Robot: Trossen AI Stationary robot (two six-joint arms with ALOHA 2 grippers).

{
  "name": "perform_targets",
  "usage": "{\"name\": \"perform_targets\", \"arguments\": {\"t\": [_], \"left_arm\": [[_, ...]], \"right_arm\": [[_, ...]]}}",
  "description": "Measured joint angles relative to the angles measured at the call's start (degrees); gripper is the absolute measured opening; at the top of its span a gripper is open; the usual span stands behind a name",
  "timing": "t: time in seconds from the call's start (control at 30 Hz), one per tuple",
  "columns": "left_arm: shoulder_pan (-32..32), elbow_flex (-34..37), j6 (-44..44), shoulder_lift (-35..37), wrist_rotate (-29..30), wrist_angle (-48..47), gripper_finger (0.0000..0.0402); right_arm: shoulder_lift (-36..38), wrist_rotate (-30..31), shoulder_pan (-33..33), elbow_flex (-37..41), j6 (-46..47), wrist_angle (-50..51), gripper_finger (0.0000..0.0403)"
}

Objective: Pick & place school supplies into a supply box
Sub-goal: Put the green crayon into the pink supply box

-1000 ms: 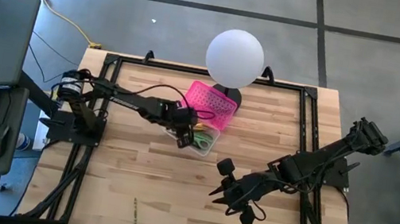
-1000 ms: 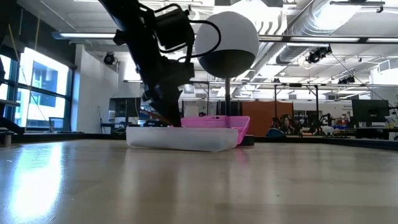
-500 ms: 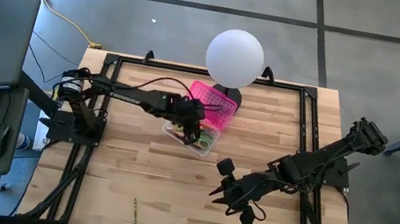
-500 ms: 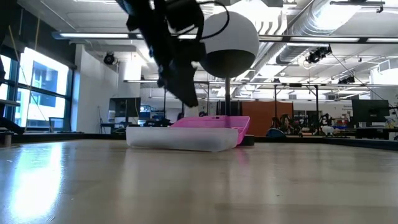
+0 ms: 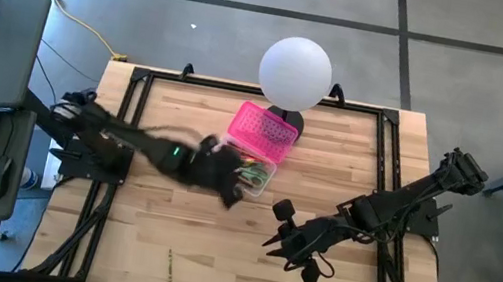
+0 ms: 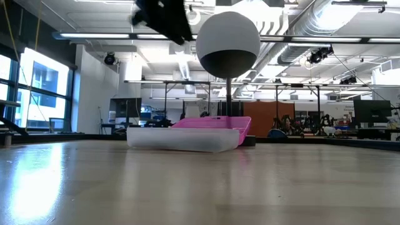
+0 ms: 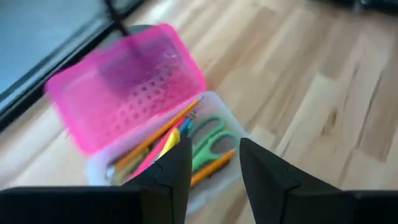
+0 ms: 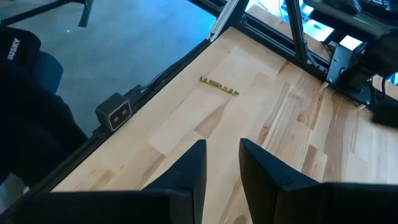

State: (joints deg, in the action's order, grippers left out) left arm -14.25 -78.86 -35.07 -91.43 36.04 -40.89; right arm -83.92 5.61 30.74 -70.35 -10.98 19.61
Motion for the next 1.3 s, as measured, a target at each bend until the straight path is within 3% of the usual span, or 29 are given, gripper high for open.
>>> {"name": "perform_targets", "arguments": {"t": [0.23, 0.37, 0.47, 0.67, 0.9, 1.07, 1.3], "left_arm": [[-21.8, 2.2, -38.9, -4.3, 23.7, -8.9, 0.0166], [-29.8, 2.7, -54.9, -9.2, 28.1, -9.3, 0.0166], [-32.9, 2.8, -64.4, -13.5, 27.5, -10.5, 0.0166], [-36.9, 2.8, -72.4, -16.7, 25.3, -10.6, 0.0166], [-38.7, 2.8, -73.5, -16.2, 9.2, -9.1, 0.0166], [-38.7, 2.8, -77.6, -16.2, 5.9, -8.5, 0.0166], [-38.7, 2.8, -89.8, -16.2, -2.1, -11.0, 0.0166]], "right_arm": [[0.0, 0.0, 0.0, 0.0, 0.0, -1.0, 0.0074], [0.0, 0.0, 0.0, 0.0, 0.0, -1.0, 0.0074], [0.0, 0.0, 0.0, 0.0, 0.0, -1.1, 0.0074], [0.0, 0.0, 0.0, 0.0, 0.0, -1.3, 0.0074], [0.0, 0.0, 0.0, 0.0, 0.0, -1.3, 0.0074], [0.0, 0.0, 0.0, 0.0, 0.0, -1.3, 0.0074], [0.0, 0.0, 0.0, 0.0, 0.0, -1.3, 0.0074]]}}
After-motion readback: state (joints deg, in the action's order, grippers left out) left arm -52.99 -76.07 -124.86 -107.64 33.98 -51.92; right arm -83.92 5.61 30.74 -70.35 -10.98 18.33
